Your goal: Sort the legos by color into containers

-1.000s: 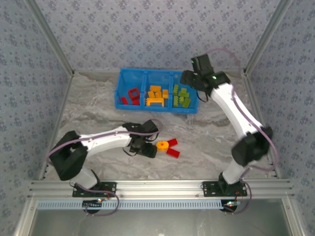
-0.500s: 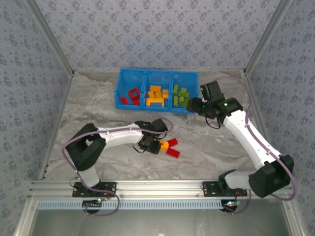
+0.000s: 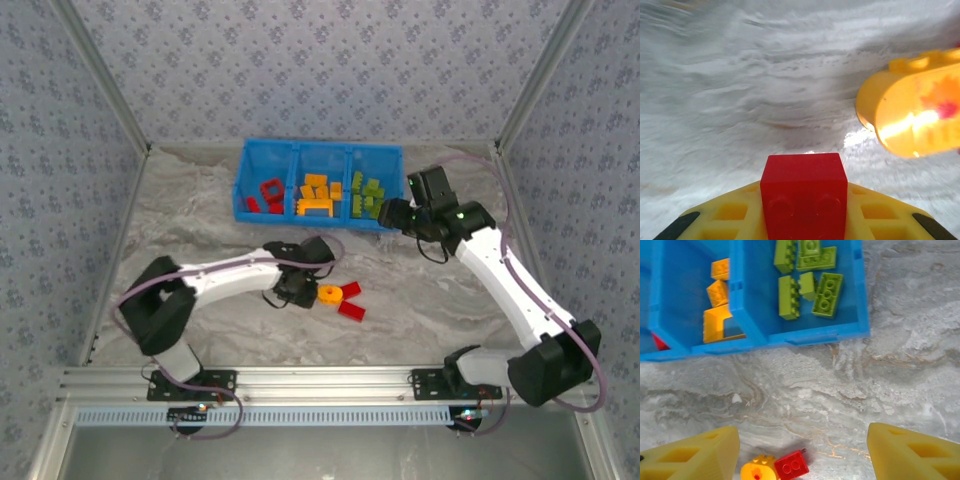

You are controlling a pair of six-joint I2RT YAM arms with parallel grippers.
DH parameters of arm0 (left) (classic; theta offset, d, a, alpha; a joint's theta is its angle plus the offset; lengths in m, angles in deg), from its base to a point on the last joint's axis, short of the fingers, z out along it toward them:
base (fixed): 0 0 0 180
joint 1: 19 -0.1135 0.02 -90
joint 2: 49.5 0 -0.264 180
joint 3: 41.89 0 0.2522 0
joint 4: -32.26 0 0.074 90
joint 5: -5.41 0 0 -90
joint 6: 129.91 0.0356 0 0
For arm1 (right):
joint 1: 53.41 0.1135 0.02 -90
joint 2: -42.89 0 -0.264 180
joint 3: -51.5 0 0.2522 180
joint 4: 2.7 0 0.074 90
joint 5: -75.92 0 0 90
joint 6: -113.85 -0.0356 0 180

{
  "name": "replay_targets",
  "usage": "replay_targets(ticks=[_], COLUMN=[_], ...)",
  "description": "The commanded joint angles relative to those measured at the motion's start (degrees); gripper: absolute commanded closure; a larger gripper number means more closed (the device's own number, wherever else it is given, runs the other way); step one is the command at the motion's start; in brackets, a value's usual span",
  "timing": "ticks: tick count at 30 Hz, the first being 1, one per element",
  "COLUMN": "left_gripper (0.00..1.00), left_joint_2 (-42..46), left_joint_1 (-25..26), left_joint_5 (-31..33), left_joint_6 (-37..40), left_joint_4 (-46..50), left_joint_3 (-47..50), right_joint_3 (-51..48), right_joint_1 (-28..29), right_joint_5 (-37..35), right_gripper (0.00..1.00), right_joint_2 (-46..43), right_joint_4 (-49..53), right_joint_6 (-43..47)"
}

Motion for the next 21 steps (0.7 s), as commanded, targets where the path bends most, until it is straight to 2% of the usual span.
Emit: replay_targets(ticks=[1,3,6,11,14,18,21], left_gripper=[0.71,0.71,0.7,0.7,0.7,0.65,0.66], left_joint_2=[7.59,8.35,5.52,-5.74,-15.65,-27.15,-33.61], left_joint_1=[-5.95,-12.01,-19.81,-28.13,-30.73,-31.84,-31.97], left_joint_5=[2.17,1.16,-0.69,-0.91,0.64,4.23,7.81], left_joint_6=[-0.93,-0.25,0.73,1.44,1.44,1.99,0.65], left_joint_4=[5.49,5.19,2.72,-0.86,2.01,6.72,12.52], left_joint_3=[-3.89,-6.73,-11.76,-23.65,-34.6,-48.01,-56.41], right_joint_3=[-6.48,-11.68,-15.75,-16.19,-15.6,-14.97,-14.98], right_joint_1=[1.42,3.31,5.52,6.74,7.24,7.52,7.57], right_joint_5=[4.51,5.67,5.25,4.71,4.04,2.96,2.08], right_gripper=[0.29,0.28,0.28,0.28,0.28,0.28,0.27], right_joint_2=[-6.94,-10.91,-13.32,-12.35,-12.51,-13.69,-14.59], right_joint_4=[-6.07,-11.34,-13.12,-12.72,-12.22,-10.65,-9.64], right_joint_6=[5.8,8.81,10.53,9.74,9.37,9.26,9.16])
